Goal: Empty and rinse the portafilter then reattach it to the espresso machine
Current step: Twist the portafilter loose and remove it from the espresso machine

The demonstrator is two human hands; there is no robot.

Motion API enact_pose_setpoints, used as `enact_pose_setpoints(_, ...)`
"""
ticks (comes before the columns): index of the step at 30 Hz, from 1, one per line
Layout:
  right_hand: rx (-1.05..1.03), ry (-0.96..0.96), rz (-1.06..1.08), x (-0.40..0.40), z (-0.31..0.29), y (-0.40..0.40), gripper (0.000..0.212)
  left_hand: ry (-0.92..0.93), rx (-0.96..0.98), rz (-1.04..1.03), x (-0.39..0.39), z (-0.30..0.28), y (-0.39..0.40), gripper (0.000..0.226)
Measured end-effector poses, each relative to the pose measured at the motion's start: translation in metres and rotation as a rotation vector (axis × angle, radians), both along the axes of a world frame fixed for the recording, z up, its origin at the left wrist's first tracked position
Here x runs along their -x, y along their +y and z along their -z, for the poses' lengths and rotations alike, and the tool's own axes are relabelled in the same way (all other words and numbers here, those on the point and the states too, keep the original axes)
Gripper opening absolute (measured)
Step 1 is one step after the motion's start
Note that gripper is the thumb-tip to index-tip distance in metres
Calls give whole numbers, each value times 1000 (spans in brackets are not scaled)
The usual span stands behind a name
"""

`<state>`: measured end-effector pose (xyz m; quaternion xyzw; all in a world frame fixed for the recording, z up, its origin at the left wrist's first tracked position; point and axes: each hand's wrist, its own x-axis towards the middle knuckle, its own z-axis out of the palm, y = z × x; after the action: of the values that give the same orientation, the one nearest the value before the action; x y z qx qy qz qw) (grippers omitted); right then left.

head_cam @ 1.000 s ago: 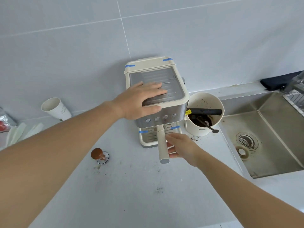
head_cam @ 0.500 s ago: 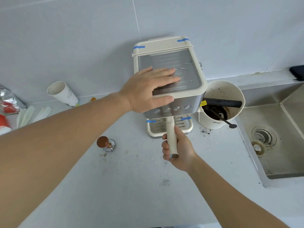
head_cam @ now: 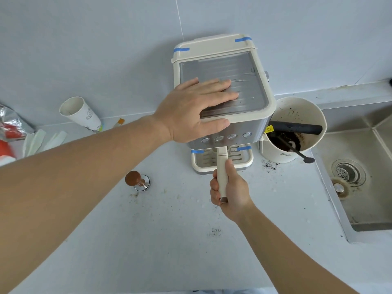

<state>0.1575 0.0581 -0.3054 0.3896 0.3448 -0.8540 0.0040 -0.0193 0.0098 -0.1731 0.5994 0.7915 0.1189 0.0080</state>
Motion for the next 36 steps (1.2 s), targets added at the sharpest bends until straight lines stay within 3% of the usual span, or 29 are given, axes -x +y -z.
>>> enact_pose_setpoints(16, -76, 29, 50, 1, 1, -7, 50, 11, 18, -6, -2, -1, 0, 63)
enact_pose_setpoints(24, 13, 93, 226, 39, -2, -54, 40, 16, 31, 6, 0, -1, 0, 62)
enact_pose_setpoints(27, -23, 166, 201, 37, 2, -56, 22, 8, 20, 12, 1, 0, 0, 63)
enact_pose_setpoints(31, -79, 219, 111, 34, 8, -57, 26, 5, -2, 12, 2, 0, 0, 62)
enact_pose_setpoints(36, -138, 221, 66, 42, 5, -55, 10, -3, -18, 14, 2, 1, 0, 64)
